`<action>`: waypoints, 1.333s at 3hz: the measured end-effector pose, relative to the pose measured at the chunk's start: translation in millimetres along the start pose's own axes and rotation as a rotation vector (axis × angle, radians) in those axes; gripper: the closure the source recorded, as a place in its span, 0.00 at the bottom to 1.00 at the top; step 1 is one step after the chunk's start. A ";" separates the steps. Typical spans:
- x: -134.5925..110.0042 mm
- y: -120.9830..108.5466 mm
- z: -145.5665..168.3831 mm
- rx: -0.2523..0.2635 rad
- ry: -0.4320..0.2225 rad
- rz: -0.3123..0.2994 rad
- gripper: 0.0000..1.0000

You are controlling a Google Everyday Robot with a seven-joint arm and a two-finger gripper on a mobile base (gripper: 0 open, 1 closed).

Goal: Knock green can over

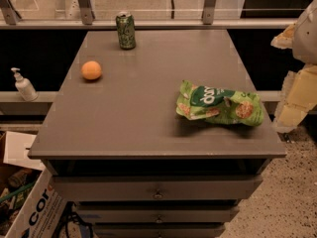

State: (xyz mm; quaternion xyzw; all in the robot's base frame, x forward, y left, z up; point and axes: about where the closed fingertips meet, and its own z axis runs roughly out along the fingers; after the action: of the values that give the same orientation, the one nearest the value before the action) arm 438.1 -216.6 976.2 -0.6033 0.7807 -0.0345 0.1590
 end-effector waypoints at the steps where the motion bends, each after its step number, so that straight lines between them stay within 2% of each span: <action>1: -0.2 -0.1 -0.2 0.001 0.000 0.000 0.00; 2: -12.3 -13.3 3.7 0.001 -0.029 0.002 0.00; 4: -61.6 -73.7 11.0 0.040 -0.127 0.062 0.00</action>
Offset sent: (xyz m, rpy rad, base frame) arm 0.0379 0.0189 0.0009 0.0653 0.0024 0.0110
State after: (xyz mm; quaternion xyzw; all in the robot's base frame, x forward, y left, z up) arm 523.6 -176.3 996.7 -0.5766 0.7865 -0.0068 0.2210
